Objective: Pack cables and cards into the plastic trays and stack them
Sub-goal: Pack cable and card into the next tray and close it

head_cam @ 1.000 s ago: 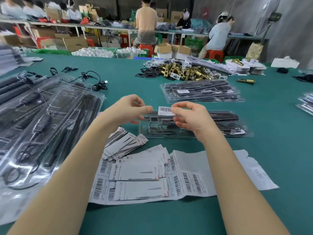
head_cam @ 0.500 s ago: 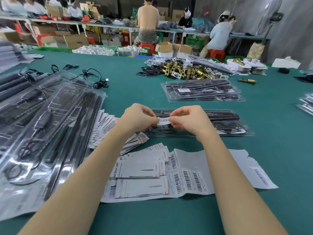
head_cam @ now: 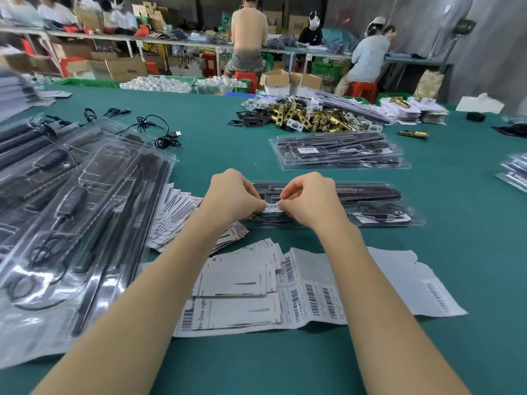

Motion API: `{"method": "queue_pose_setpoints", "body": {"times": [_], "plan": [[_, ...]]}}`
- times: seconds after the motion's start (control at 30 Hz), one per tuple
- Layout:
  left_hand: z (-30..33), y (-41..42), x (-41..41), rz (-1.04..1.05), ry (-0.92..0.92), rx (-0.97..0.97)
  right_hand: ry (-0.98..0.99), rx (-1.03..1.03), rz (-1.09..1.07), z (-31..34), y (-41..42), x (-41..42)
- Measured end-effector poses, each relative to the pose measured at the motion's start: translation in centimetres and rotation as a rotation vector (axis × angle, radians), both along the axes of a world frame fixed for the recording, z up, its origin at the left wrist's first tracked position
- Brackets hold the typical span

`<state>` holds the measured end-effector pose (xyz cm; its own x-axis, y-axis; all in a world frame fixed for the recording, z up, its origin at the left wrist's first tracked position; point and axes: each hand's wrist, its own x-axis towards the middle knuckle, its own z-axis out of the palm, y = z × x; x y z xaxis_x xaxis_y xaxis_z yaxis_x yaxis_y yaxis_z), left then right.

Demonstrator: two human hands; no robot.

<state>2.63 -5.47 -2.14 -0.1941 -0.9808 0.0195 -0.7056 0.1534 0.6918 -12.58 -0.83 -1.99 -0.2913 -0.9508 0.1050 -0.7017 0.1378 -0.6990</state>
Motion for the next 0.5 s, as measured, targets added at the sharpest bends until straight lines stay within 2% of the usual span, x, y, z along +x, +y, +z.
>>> {"method": "queue_pose_setpoints", "body": {"times": [0.4, 0.5], "plan": [[-0.2, 0.0, -0.7, 0.001, -0.208, -0.096, 0.272, -0.006, -0.049, -0.8, -0.2, 0.5], [0.1, -0.2, 0.2, -0.034, -0.249, -0.161, 0.244, -0.088, -0.028, -1.4, 0.3, -0.5]]}}
